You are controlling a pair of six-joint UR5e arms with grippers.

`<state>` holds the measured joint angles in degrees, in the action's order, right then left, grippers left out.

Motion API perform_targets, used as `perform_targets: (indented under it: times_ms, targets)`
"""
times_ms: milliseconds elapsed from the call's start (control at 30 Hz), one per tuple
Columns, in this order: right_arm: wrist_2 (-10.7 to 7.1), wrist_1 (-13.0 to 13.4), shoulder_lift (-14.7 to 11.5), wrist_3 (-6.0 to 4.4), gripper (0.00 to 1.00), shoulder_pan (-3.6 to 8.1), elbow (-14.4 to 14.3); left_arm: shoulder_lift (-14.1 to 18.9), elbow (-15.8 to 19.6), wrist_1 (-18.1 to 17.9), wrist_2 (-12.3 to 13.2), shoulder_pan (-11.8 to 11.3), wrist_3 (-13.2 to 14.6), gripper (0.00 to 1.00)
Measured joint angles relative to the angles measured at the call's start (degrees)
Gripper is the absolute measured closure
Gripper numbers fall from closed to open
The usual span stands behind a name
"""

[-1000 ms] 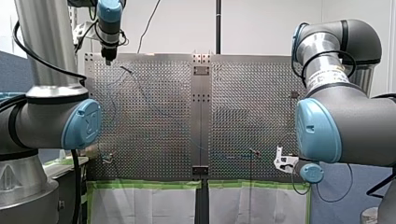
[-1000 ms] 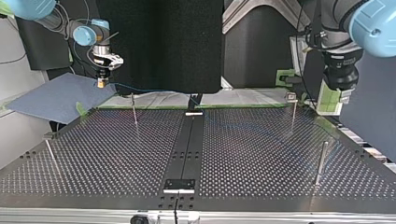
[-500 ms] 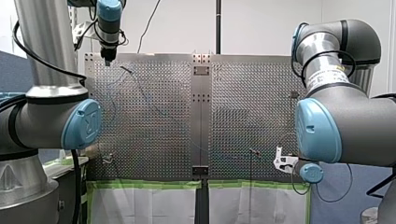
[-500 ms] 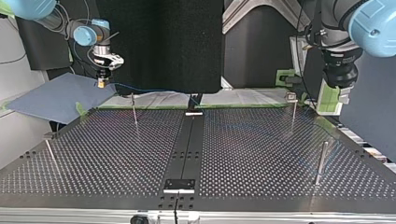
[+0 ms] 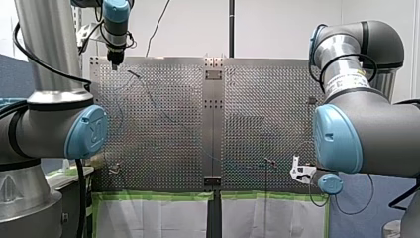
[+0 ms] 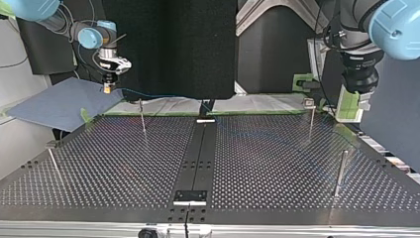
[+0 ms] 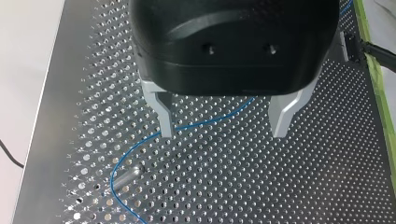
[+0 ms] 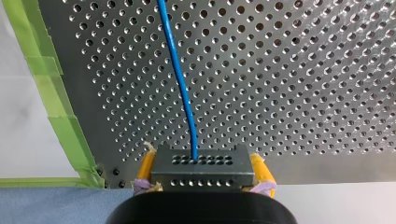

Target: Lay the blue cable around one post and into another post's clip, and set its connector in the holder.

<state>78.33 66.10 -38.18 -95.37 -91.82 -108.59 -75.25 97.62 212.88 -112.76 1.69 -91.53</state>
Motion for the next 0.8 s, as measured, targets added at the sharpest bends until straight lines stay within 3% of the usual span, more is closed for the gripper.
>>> perform_targets:
  times_ms: [333, 567, 800]
  targets:
    - [0.02, 0.03, 0.01, -0.05, 1.0, 0.0, 0.0, 0.04, 1.77, -2.05, 0.95, 0.57, 0.55, 0.0]
    - [-0.07, 0.07, 0.02, -0.09, 1.0, -0.06, 0.0, 0.72, 5.22, -5.54, 4.16, 1.55, 0.56, 0.0]
    - [-0.09, 0.08, 0.01, -0.02, 1.0, -0.08, 0.0, 0.8, 8.85, -9.16, 7.77, 2.99, -2.41, 0.0]
